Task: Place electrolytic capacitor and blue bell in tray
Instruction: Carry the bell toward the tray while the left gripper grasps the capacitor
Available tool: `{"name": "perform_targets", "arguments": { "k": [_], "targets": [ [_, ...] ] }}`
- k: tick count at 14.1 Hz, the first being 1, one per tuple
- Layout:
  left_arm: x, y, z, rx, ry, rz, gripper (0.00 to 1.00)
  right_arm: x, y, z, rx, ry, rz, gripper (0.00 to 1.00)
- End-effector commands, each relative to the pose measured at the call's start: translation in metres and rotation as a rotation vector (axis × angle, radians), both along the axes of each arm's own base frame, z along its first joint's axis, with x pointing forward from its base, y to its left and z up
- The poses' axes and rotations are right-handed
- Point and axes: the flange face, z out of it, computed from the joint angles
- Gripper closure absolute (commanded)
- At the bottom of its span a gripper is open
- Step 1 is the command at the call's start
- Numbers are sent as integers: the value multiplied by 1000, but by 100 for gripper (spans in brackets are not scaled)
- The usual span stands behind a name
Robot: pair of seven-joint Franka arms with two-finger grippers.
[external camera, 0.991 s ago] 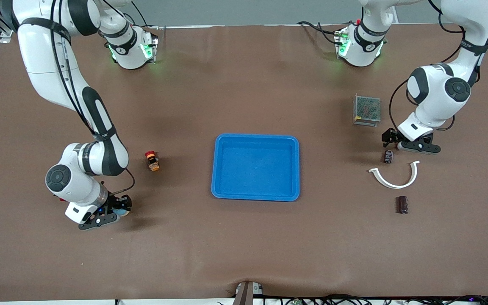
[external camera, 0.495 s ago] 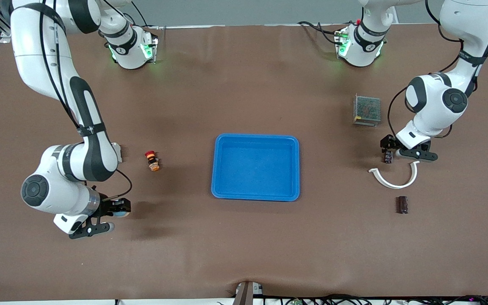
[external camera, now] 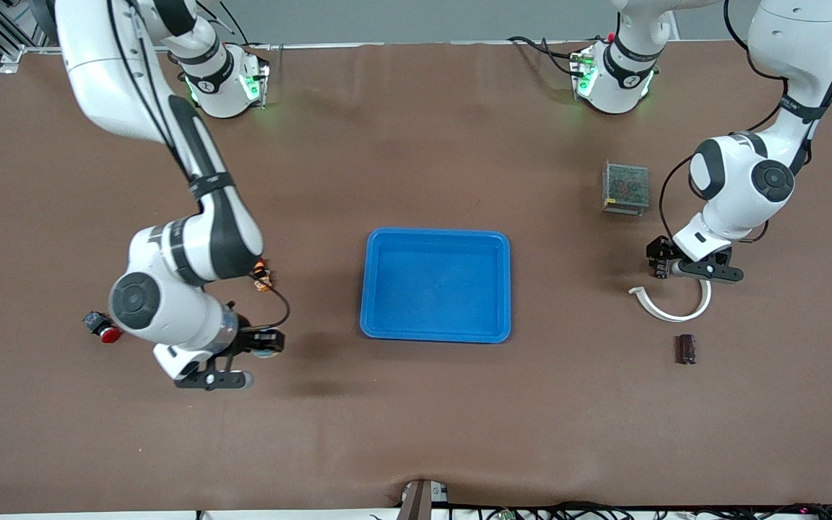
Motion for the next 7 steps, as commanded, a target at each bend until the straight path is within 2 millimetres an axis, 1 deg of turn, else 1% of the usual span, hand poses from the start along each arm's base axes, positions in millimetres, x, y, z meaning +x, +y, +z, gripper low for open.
{"name": "perform_targets", "arguments": {
  "k": [1,2,4,7],
  "targets": [
    [6,-3,-3,6,-9,-19,0,-25,56,20,4,12,-83,54],
    [6,-4,-3,6,-9,-25,0,-34,77,22,2,14,-100,54],
    [6,-9,-6,6,-4,-34,0,-51,112,23,1,22,-121,54],
    [6,-10,-8,6,-1,-41,0,-77,153,17,-27,24,-129,54]
  ]
}}
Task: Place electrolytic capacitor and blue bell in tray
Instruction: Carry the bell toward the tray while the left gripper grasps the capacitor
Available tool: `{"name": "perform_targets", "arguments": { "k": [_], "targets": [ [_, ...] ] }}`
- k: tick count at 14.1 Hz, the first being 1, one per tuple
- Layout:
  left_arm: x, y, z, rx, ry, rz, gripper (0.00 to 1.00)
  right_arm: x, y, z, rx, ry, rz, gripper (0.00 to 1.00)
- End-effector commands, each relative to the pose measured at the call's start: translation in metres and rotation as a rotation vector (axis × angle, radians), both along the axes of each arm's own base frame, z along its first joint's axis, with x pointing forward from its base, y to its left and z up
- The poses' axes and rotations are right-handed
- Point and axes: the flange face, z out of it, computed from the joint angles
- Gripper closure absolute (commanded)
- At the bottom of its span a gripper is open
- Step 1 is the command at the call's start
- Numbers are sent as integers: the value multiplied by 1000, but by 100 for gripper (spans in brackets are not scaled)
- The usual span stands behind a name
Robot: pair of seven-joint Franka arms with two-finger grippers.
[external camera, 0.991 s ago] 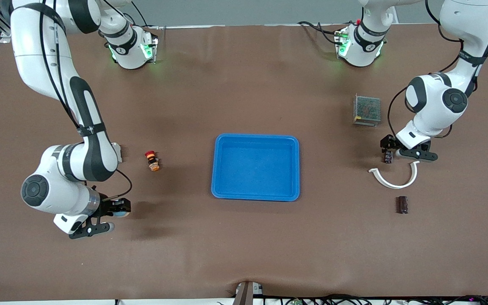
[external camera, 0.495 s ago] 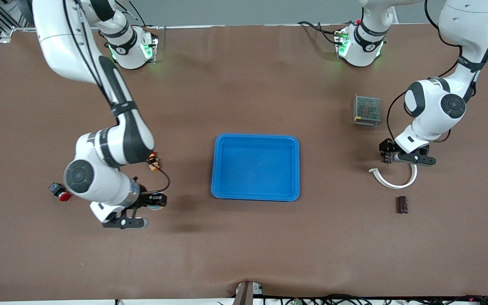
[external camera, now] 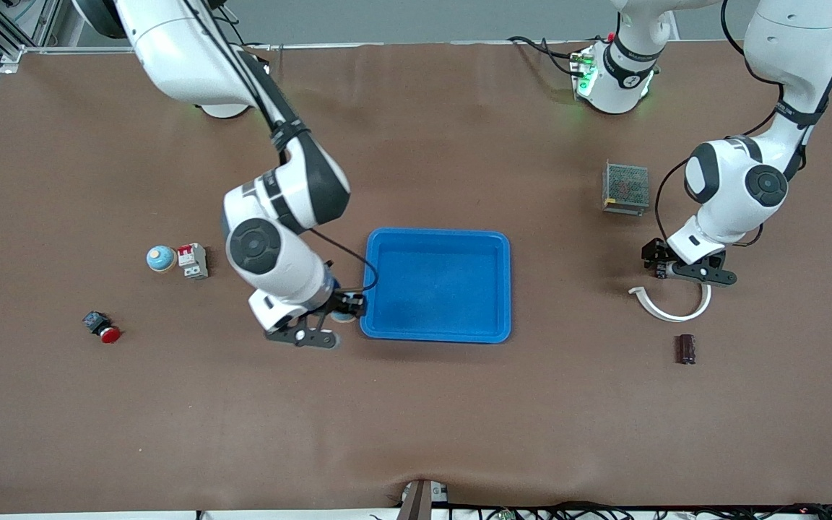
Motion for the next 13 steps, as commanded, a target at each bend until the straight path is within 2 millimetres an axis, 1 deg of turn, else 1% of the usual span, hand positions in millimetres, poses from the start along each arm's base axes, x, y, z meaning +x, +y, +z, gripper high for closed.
{"name": "perform_targets", "arguments": {
  "k": [1,2,4,7,8,11,13],
  "targets": [
    [4,-4,-4,9,-11,-29,0,-19,22,1,-58,-10,-33,54],
    [4,-6,-6,9,-13,-32,0,-29,37,-1,-82,-18,-40,54],
    [4,-6,-11,9,-22,-32,0,-52,60,-16,-104,-6,-43,54],
    [3,-6,-14,9,-23,-32,0,-77,87,-26,-107,0,-71,54],
    [3,-6,-14,9,-23,-32,0,-85,97,-33,-100,-7,-76,54],
    [3,-6,-14,9,-23,-29,0,-112,117,-63,-60,-51,-91,54],
    [3,-5,-15,9,-22,-29,0,-120,122,-73,-42,-74,-94,54]
  ]
}}
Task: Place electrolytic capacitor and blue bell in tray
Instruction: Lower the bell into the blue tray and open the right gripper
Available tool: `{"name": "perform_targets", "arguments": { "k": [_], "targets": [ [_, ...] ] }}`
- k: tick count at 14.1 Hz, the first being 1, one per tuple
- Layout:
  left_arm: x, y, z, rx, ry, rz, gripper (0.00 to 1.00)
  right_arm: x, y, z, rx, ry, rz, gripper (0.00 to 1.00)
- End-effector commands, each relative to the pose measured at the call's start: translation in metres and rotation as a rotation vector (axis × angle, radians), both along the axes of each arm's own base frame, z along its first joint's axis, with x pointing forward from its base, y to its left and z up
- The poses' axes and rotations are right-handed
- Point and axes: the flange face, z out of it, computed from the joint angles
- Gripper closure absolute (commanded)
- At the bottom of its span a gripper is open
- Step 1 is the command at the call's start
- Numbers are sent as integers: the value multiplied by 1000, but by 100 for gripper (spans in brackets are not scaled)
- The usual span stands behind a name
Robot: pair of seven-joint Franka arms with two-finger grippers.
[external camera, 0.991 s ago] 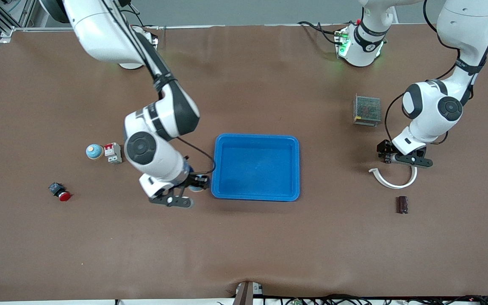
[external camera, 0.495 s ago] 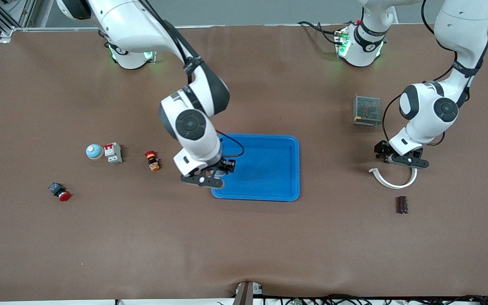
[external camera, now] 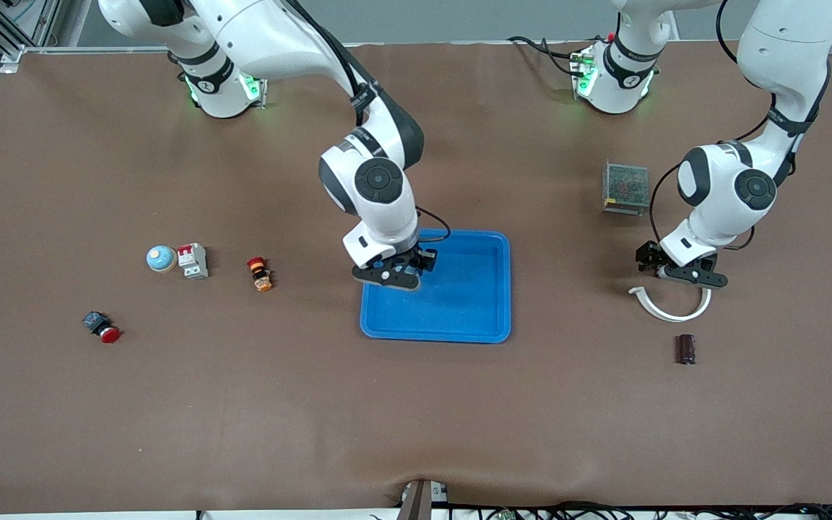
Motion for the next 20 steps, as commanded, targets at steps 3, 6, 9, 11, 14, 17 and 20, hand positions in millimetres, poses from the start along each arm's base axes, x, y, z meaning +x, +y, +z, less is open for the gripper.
{"name": "perform_targets", "arguments": {
  "k": [3,6,9,11,14,17,20],
  "targets": [
    [3,0,0,8,-11,-17,0,-13,-4,-19,-18,-10,-12,54],
    [1,1,-1,6,-6,-5,0,-17,-12,-31,-71,-17,18,54],
    [1,4,-1,5,-5,9,0,-23,-10,-37,-82,-14,30,54],
    [0,5,0,6,-5,6,0,-25,-12,-42,-95,-11,36,54],
    [0,5,5,6,-10,3,0,-32,-8,-47,-113,-14,59,54],
    [0,4,5,6,-10,1,0,-32,-8,-50,-114,-15,61,52],
    [0,5,6,2,-10,7,0,-38,-3,-58,-120,-9,71,52]
  ]
}}
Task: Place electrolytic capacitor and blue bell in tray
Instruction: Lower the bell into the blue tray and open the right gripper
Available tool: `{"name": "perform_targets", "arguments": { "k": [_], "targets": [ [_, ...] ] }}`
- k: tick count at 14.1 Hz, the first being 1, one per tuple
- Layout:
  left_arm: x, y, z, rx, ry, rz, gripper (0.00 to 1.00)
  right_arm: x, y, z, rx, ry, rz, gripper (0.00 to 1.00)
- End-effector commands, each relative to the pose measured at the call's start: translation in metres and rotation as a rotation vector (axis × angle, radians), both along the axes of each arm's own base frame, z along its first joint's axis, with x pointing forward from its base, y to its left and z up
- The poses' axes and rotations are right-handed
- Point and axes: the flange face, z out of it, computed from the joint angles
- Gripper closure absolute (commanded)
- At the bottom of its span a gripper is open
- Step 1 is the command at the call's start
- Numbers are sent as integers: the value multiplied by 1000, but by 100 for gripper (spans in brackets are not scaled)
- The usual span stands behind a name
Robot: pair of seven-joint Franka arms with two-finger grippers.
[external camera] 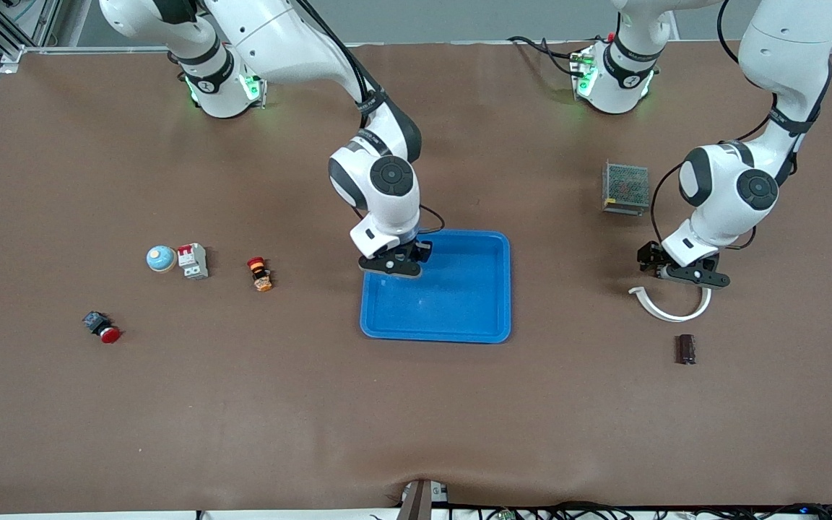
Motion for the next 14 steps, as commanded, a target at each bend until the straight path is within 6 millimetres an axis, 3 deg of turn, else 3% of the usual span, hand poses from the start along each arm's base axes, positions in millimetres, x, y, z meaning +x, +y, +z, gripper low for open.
{"name": "perform_targets", "arguments": {
  "k": [1,5,11,13,14],
  "targets": [
    [0,1,6,0,-9,2,0,-6,5,-5,-12,-18,5,52],
    [0,3,6,-19,-10,45,0,-6,6,-17,-6,-26,7,51],
    [-1,1,8,-68,4,102,0,-6,7,-18,0,-31,9,50],
    [-1,2,8,-91,3,103,0,-6,7,-18,1,-32,9,40],
    [-1,1,9,-97,1,85,0,-6,7,-18,1,-33,12,22]
  ]
}}
